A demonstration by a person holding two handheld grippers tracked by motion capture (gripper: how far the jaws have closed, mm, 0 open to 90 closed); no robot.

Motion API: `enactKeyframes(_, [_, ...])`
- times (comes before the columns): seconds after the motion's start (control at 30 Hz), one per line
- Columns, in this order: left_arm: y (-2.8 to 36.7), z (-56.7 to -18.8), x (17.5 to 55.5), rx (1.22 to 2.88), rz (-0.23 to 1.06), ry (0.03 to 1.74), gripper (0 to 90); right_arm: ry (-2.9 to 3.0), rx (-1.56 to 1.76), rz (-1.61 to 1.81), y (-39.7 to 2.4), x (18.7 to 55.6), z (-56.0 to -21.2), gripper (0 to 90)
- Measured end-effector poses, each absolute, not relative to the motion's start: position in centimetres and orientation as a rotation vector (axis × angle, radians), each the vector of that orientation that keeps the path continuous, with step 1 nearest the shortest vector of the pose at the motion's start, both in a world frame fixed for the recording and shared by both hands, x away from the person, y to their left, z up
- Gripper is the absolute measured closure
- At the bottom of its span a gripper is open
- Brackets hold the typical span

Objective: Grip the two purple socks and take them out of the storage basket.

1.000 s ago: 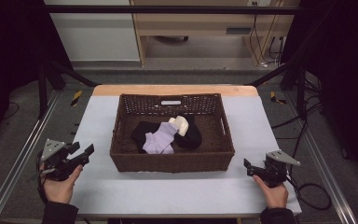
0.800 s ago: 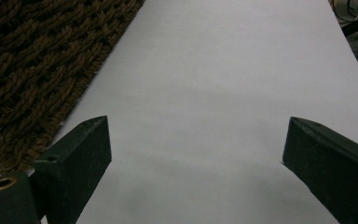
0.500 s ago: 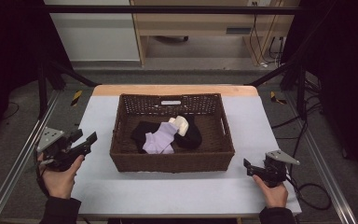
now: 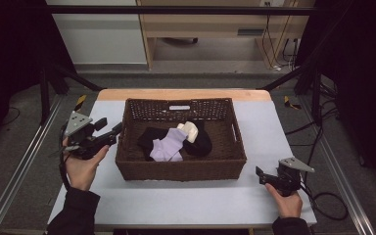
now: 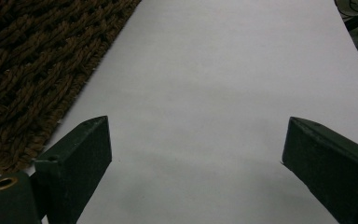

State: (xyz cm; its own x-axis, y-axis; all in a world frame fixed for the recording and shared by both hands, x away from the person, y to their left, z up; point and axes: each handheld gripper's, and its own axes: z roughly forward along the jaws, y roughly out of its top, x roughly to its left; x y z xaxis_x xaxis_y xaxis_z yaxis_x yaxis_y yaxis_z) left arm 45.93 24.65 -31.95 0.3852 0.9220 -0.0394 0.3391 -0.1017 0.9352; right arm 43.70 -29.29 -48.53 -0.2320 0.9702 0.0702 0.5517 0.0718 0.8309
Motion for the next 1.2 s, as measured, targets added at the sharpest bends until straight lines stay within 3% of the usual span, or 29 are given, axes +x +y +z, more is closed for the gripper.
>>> enactKeyframes(0.5, [17.3,-31.8,49.4,1.687,0.738,1.065,41.3,1.841,1.507,1.054,-29.3,43.7,-48.5,8.4])
enactKeyframes(1.2, [14.4,-36.0,54.8,1.798,0.744,1.119,45.6,1.846,1.505,1.054,-29.3,43.8,-48.5,8.4])
